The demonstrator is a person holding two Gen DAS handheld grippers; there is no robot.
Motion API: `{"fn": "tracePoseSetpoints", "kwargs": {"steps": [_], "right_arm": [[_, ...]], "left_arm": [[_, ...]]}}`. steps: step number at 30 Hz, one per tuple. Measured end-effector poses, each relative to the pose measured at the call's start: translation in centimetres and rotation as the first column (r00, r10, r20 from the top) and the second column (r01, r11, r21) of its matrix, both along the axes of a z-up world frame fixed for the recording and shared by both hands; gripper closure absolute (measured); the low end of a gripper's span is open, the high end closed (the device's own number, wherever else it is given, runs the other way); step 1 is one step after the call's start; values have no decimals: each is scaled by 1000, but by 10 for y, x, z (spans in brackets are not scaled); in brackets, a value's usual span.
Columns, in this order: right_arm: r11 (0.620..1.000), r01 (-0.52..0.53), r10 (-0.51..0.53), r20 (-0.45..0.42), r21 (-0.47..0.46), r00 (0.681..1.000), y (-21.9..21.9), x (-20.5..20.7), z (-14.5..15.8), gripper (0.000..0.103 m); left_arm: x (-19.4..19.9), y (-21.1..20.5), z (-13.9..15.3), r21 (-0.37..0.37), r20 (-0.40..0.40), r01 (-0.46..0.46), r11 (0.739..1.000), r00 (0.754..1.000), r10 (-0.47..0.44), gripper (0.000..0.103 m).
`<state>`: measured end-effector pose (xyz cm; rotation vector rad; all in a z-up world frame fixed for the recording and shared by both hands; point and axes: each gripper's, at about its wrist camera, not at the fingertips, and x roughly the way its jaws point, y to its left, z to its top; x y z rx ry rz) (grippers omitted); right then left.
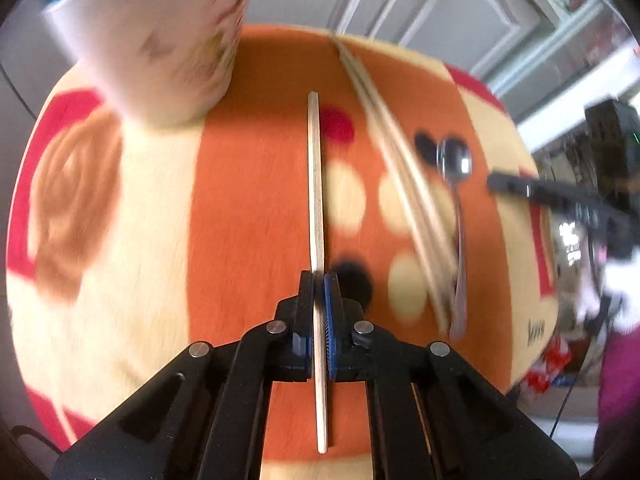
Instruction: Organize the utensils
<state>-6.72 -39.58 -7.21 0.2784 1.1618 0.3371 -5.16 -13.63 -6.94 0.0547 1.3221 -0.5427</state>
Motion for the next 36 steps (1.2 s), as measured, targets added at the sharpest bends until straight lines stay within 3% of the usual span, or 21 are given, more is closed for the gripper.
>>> {"fn": "tracePoseSetpoints", "kwargs": {"steps": [2,5,6,7,9,11,17,20,22,23,24,29,36], "right_arm": [[1000,21,-22,-12,-13,1000,-9,-8,-3,101],[997,73,-73,46,1,996,-20,-11,0,99],[996,80,-82,62,27,995,-22,-10,3,90],[996,78,-80,66,38,995,-21,-8,4,76],[998,50,-54,88,48,995,-15,-3,8,66],[999,21,-24,93,31,995,-5,4,9,66],[999,-21,17,75,50,997,5,25,-6,66],[997,-67,63,75,45,995,13,31,-13,67],[995,-95,93,66,30,994,17,33,-16,88],[995,-99,98,59,22,993,18,34,-18,93],[995,-99,97,57,30,994,18,34,-19,97],[996,-91,90,78,8,993,20,25,-7,100],[998,-65,66,157,-15,985,16,-1,35,100]], "left_arm": [[-11,4,1,20,0,22,1000,1000,-22,100],[-11,7,3,30,-6,32,999,999,-32,100],[-8,6,5,34,5,30,999,1000,-31,99],[-5,5,8,39,25,28,999,999,-29,98],[6,-2,14,41,65,28,999,997,-30,91],[20,-12,16,38,83,30,999,996,-33,81],[50,-45,8,118,139,54,992,988,-70,81],[63,-55,-3,146,127,58,988,989,-77,81],[67,-59,-4,144,149,57,988,986,-79,81],[69,-62,-5,150,153,69,986,984,-92,84],[69,-62,-5,146,158,73,987,983,-97,98],[64,-42,6,77,142,58,995,988,-69,99],[43,10,65,-52,199,-3,999,980,13,99]]}}
